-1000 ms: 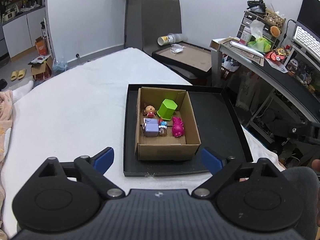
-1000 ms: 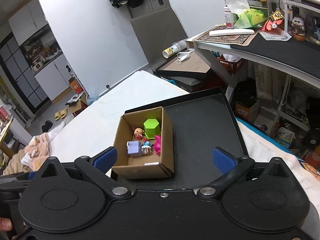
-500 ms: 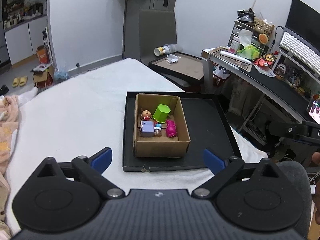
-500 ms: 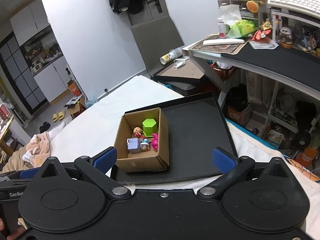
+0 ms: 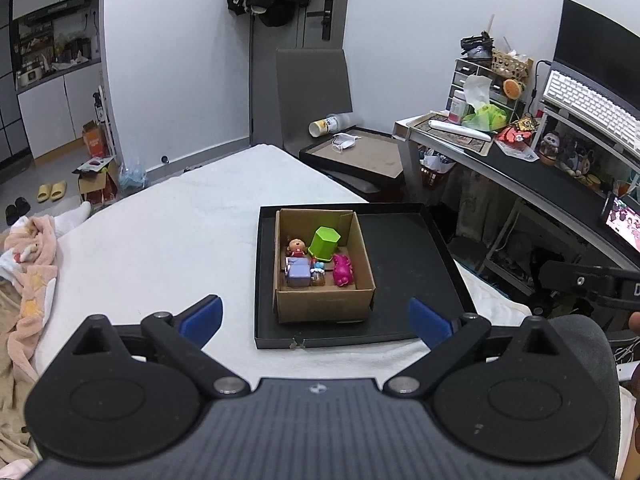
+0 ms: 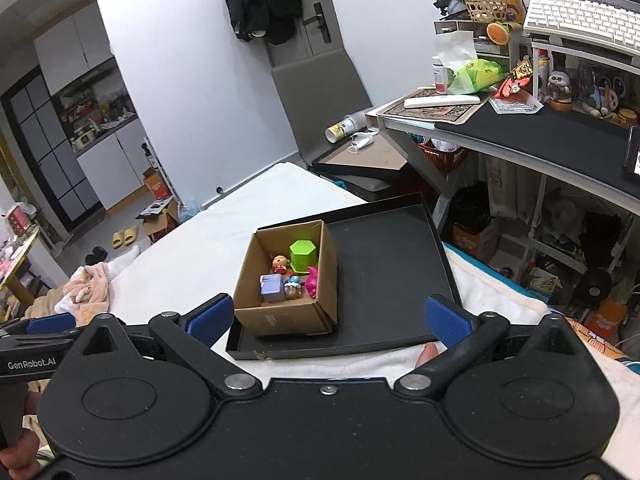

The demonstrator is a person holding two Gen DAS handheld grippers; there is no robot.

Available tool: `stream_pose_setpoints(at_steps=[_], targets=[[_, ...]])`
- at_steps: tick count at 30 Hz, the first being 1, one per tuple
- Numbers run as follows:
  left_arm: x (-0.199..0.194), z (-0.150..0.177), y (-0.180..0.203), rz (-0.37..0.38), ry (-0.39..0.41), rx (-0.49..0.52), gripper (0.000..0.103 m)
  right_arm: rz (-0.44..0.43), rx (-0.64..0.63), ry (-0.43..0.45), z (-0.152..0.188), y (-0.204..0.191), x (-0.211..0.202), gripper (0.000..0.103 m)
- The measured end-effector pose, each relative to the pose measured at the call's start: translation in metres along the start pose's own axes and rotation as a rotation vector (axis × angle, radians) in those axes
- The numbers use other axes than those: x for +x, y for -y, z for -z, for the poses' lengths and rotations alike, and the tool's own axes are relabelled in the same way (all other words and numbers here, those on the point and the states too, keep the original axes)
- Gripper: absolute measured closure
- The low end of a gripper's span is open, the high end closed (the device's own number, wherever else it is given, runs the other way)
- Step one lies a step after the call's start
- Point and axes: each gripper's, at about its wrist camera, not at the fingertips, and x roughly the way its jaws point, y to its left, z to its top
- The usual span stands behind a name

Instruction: Organize rigid objects

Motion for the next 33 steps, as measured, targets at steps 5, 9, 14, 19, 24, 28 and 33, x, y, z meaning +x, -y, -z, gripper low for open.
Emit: stream_pose_setpoints(at_steps=[5, 9, 14, 19, 24, 28, 33], targets=[[-0.006, 0.003, 0.003, 0.010, 0.002, 0.010, 0.004, -0.002, -0.014, 0.012, 0.000, -0.004, -0.006, 0.000], [-0.009, 0.001, -0.001, 0.005, 0.009, 0.000, 0.004, -0.003, -0.031, 0.022, -0.002, -0.010, -0.010, 0.000], [-0.014, 0.001, -0.005, 0.001, 0.019, -0.006, 0.004, -0.009, -0.035, 0.024, -0.001, -0.014, -0.011, 0.000], [-0.017, 0.002, -0.007, -0.004, 0.022, -0.010, 0.004, -0.014, -0.047, 0.015, 0.002, -0.019, -0.010, 0.000], [-0.018, 0.002, -0.008, -0.002, 0.023, -0.009, 0.004, -0.015, -0.060, 0.017, 0.003, -0.023, -0.012, 0.000], [-0.018, 0.002, -0.007, -0.001, 0.022, -0.009, 0.004, -0.013, -0.066, 0.018, 0.003, -0.025, -0.013, 0.000], [-0.019, 0.003, -0.008, 0.004, 0.015, -0.016, 0.004, -0.012, -0.067, 0.017, 0.003, -0.025, -0.012, 0.000]])
